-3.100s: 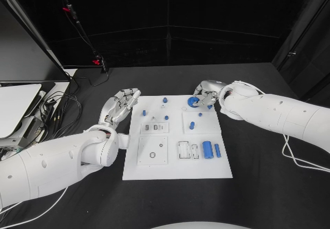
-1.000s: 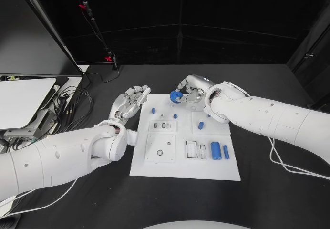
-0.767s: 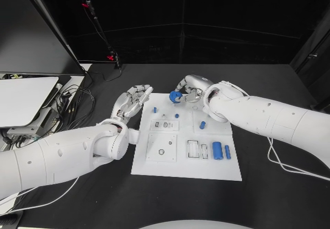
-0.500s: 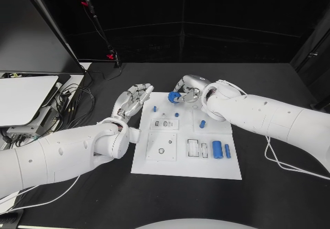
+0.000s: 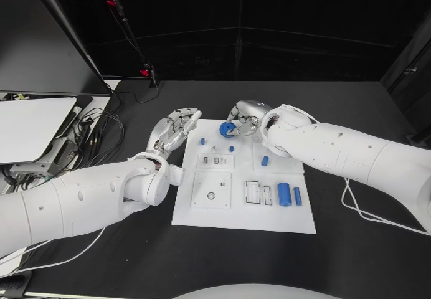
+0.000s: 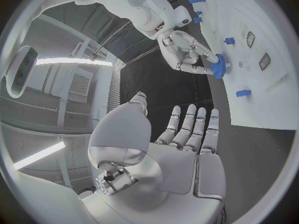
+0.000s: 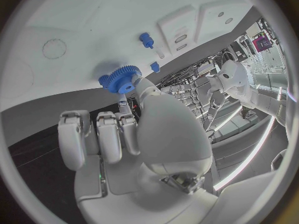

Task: Assemble the parts on the task board

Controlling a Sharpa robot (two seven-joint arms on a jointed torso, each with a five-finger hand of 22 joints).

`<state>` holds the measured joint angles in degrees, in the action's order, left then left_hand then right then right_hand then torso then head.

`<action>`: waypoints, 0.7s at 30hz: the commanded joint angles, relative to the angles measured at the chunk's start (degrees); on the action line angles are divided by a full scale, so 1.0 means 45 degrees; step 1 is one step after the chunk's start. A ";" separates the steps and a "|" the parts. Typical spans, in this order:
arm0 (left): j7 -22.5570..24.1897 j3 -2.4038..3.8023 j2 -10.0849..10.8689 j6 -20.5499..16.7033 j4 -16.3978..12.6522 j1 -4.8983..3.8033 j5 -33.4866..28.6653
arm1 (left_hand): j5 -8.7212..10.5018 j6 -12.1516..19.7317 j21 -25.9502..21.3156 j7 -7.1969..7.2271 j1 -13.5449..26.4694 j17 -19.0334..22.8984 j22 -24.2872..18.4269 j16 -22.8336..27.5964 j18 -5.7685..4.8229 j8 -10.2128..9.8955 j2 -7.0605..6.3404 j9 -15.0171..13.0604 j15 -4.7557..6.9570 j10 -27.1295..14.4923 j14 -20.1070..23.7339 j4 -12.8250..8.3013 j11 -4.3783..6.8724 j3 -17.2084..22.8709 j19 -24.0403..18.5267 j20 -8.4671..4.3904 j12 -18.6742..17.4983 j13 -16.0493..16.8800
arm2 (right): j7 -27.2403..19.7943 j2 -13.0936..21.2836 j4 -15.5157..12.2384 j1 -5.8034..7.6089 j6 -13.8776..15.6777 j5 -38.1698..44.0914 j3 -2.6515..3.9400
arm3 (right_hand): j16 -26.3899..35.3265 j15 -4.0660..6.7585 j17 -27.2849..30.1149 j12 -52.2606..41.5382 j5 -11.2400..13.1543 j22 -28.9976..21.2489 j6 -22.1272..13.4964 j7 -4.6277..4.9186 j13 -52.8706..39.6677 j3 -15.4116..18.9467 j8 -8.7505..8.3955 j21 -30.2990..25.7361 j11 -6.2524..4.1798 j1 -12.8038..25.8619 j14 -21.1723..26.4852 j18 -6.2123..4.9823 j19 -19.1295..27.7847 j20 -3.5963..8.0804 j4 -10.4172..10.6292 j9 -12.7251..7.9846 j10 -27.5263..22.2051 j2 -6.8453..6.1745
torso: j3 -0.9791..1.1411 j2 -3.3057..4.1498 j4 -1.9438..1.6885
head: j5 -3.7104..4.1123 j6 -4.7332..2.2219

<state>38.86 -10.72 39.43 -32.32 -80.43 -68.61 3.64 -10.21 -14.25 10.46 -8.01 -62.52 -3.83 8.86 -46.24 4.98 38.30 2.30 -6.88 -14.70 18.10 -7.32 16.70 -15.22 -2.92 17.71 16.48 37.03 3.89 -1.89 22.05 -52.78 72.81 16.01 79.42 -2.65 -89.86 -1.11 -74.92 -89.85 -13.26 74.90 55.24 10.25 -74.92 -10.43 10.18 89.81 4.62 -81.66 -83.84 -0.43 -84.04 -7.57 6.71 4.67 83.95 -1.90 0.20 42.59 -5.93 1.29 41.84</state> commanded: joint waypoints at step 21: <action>0.3236 0.0013 -0.0033 0.0060 -0.0010 -0.0025 0.0080 | -0.0108 0.0022 0.0075 -0.2016 -0.0029 0.0016 0.0010 -0.0070 0.0103 0.0082 0.0187 0.0036 -0.0080 -0.0061 -0.0021 -0.0002 0.0000 -0.0093 -0.0124 0.0015 0.0087 -0.0022 | -0.0113 -0.0300 0.0384 -0.0131 -0.0560 0.0670 0.0008 | -0.0031 -0.0007 -0.3352 -0.0032 0.0028 0.3354 0.0383 -0.0469 -0.3352 -0.0039 -0.0235 0.0043 0.0005 -0.0030 -0.1369 0.0095 -0.1325 0.0009 -0.0030 -0.0052 0.1345 -0.0040 | -0.0001 -0.0008 0.0006 | -0.0072 0.0090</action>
<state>38.86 -10.72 39.35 -32.33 -80.39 -68.62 3.64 -10.42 -14.25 10.61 -8.01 -62.83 -3.83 8.85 -46.24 4.98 38.43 2.61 -6.81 -14.70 18.10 -7.32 16.70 -15.22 -2.92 17.50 16.68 37.03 3.84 -2.25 20.75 -51.10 72.48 15.23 81.55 -2.44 -89.86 -1.12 -74.91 -89.85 -13.14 74.91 55.23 10.21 -74.92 -10.45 9.28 89.81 4.62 -81.50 -83.84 -0.42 -84.04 -7.58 6.69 4.33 83.94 -2.06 0.20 42.56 -5.89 1.01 42.20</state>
